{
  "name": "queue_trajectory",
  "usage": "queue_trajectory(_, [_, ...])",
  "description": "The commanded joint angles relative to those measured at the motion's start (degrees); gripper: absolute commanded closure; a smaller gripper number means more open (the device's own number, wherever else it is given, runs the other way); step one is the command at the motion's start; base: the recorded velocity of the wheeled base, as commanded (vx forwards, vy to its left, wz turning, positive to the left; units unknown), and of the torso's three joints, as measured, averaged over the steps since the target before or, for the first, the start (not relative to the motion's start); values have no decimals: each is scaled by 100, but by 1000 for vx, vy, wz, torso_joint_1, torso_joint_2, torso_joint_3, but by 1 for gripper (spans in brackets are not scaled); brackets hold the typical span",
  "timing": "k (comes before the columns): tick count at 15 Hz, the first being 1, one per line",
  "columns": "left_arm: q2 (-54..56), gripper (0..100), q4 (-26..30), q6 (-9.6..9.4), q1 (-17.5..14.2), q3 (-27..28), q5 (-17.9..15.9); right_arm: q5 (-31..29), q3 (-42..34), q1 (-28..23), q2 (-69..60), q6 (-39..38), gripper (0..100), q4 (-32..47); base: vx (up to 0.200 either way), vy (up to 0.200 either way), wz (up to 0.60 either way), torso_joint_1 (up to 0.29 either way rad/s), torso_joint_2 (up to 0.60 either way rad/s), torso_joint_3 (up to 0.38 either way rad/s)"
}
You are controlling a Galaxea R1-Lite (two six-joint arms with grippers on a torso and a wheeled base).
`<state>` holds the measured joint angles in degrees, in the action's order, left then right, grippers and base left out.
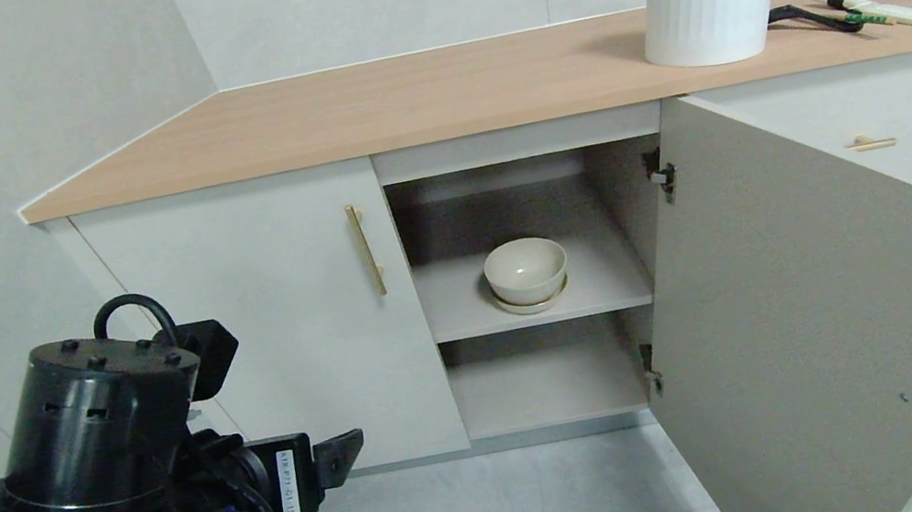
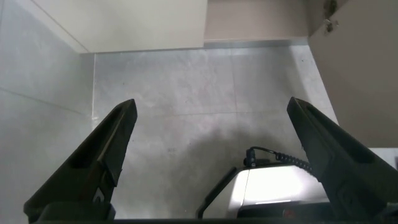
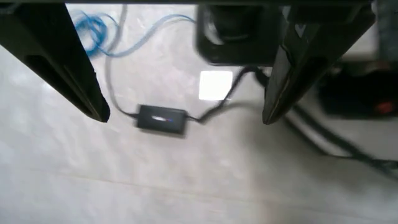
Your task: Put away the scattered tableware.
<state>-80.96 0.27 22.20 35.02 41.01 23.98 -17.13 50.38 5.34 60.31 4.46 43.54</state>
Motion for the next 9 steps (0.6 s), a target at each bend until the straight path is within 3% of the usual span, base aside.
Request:
queue_trajectory(1, [-8,0,0,4,4,-5,2,34,-37,-771,69,275,0,-408,0,0,0,0,0,0])
queue_trajectory(5, [-8,0,-115,13,4,-5,2,78,-231,-1044,350,248,0,-1384,0,0,0,0,0,0])
queue_trajectory(9, [-8,0,-115,21,-4,-5,2,465,-389,-1053,605,116,0,-1867,0,0,0,0,0,0])
